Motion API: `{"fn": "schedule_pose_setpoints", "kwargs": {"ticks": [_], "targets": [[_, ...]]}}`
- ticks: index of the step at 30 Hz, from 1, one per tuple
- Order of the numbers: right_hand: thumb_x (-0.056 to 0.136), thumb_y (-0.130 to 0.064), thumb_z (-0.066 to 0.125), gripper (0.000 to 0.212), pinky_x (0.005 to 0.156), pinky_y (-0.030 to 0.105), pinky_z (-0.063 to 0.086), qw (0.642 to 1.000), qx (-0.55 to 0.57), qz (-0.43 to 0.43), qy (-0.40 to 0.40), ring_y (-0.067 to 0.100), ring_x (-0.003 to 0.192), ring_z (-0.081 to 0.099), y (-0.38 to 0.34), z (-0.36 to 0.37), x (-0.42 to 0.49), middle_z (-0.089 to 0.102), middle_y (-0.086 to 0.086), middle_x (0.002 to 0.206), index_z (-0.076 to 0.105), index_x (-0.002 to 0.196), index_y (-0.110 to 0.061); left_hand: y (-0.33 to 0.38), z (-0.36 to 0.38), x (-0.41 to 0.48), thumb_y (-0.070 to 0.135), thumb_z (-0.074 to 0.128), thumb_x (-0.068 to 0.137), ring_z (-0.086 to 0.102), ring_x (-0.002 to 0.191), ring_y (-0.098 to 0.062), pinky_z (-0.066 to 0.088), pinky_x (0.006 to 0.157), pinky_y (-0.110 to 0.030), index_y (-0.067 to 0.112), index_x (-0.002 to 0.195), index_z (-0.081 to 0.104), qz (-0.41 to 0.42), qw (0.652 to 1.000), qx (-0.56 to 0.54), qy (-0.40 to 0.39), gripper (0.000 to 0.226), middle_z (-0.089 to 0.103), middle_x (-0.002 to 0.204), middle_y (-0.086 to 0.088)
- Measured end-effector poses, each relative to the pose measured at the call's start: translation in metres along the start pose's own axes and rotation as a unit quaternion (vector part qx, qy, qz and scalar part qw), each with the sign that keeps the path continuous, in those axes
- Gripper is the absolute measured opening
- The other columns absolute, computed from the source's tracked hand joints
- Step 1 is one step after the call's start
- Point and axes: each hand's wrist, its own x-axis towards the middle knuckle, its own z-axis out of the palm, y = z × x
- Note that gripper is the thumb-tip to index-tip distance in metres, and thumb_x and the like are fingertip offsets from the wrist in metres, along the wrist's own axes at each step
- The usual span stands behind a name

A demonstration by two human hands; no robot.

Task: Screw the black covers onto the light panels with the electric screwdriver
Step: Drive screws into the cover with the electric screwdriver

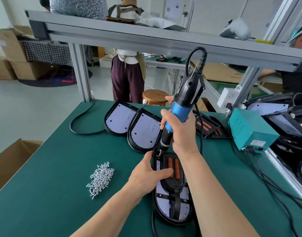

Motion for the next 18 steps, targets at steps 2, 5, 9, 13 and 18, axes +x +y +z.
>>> {"fn": "schedule_pose_setpoints", "kwargs": {"ticks": [2,5,9,13,18], "targets": [[0.084,-0.009,0.068,0.034,0.062,0.024,0.051,1.0,0.009,-0.003,0.003,0.021,0.052,0.051,-0.003,0.001,0.0,0.052,0.005,0.057,0.059,0.115,-0.002,0.002,0.0,-0.002,0.058,0.078,0.059,0.045,0.08,0.036,0.038,0.074,-0.012,0.072,0.104,0.033,-0.001,1.0,-0.004,-0.011,0.065,0.046,0.086,0.061],[0.083,-0.008,0.068,0.032,0.058,0.027,0.051,0.999,0.016,0.0,0.028,0.02,0.05,0.05,-0.007,0.002,0.0,0.051,0.006,0.058,0.059,0.112,-0.001,-0.001,-0.001,0.001,0.057,0.079,0.06,0.046,0.08,0.035,0.037,0.074,-0.01,0.056,0.122,0.037,0.013,1.0,-0.015,-0.01,0.074,0.045,0.083,0.063],[0.082,-0.011,0.066,0.025,0.056,0.026,0.044,0.995,0.079,0.031,0.061,0.019,0.05,0.048,-0.024,-0.008,0.011,0.05,0.005,0.058,0.062,0.107,-0.011,-0.002,-0.003,0.001,0.054,0.08,0.061,0.055,0.089,0.027,0.043,0.082,-0.016,0.066,0.104,0.044,0.016,1.0,-0.013,-0.021,0.057,0.057,0.093,0.053],[0.084,-0.018,0.07,0.016,0.052,0.024,0.044,0.981,0.148,0.071,0.101,0.015,0.05,0.049,-0.05,-0.037,0.027,0.054,0.001,0.06,0.061,0.096,-0.016,-0.004,-0.003,0.002,0.051,0.082,0.062,0.061,0.093,0.018,0.048,0.089,-0.022,0.054,0.113,0.047,0.023,0.999,-0.032,-0.029,0.062,0.063,0.095,0.046],[0.085,-0.034,0.078,0.026,0.043,0.018,0.042,0.96,-0.031,0.207,0.187,0.014,0.042,0.049,-0.051,-0.095,0.01,0.057,0.002,0.057,0.058,0.089,-0.018,-0.003,-0.004,0.001,0.05,0.082,0.064,0.068,0.105,-0.004,0.049,0.103,-0.038,0.051,0.112,0.053,0.033,0.999,-0.028,-0.031,0.056,0.072,0.107,0.024]]}}
